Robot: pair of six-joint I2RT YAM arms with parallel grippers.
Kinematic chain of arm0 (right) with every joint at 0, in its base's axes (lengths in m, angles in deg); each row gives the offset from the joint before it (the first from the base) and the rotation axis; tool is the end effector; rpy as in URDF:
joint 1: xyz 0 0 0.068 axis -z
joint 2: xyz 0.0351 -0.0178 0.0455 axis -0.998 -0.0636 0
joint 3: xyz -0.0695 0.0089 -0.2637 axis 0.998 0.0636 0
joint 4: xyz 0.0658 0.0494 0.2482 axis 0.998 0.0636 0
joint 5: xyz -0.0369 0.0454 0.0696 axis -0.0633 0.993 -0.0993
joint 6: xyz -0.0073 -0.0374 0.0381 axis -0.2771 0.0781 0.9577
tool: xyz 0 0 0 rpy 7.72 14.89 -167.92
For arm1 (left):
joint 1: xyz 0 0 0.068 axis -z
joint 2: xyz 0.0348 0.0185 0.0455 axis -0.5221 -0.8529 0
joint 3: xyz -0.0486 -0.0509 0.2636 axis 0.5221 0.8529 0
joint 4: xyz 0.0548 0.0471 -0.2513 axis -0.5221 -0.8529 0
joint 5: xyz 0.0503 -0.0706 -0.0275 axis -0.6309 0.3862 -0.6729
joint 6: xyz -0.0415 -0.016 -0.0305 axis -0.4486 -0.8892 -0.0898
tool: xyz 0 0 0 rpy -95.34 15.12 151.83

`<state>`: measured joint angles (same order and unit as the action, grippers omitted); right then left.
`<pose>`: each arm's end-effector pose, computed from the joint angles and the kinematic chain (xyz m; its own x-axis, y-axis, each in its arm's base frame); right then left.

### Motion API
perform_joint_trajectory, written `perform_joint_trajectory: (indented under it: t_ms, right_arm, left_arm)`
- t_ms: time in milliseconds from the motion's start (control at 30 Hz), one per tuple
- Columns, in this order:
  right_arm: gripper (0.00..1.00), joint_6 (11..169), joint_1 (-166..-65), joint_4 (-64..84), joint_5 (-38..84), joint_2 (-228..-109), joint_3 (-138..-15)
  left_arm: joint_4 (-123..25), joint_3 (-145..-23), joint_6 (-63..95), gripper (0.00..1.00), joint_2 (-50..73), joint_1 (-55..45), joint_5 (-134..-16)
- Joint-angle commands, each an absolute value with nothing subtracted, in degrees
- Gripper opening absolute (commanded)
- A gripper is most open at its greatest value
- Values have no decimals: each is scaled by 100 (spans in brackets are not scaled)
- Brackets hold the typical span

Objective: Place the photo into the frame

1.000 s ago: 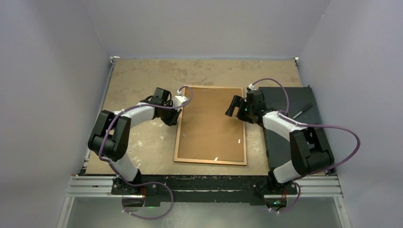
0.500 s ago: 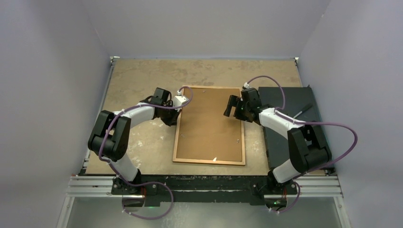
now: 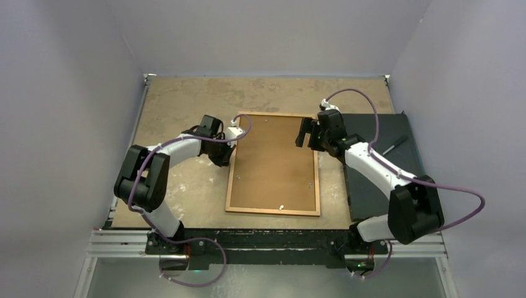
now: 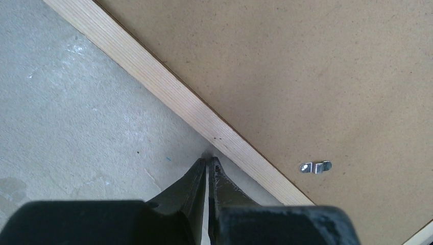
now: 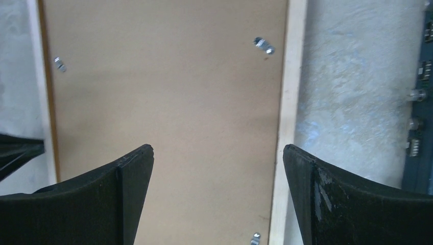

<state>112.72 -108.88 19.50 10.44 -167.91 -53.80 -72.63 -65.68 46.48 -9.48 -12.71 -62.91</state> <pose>0.2868 0.1154 0.2467 -0.6486 0.2594 -0.7156 0.0046 0.9414 0.3371 0.2960 -0.1134 0.1579 -0.6591 0.5494 -0.5136 0.6991 0.6993 -0.1492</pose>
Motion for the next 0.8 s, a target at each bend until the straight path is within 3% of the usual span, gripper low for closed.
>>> perform_joint_trajectory:
  t_ms: [0, 67, 367, 533, 767]
  right_arm:
    - [98, 11380, -11403, 2167, 1051, -16309, -5205]
    - [89, 11646, -11875, 2231, 1008, -16013, -5023]
    - [15, 13348, -14191, 2190, 404, -14604, -3652]
    - [0, 13966, -15118, 2067, 146, -14650, -3302]
    - [0, 14286, -15651, 1803, 7, -15067, -3262]
  left_arm:
    - [-7559, -6827, 4724, 4, -689, -1352, -6218]
    - [-7631, -6834, 4750, 4, -649, -1405, -6160]
    - [-7784, -6819, 4789, 5, -412, -1486, -5885]
    - [-7749, -6690, 4872, 5, -346, -1484, -5862]
    - [-7475, -6248, 5064, 4, -320, -1486, -6105]
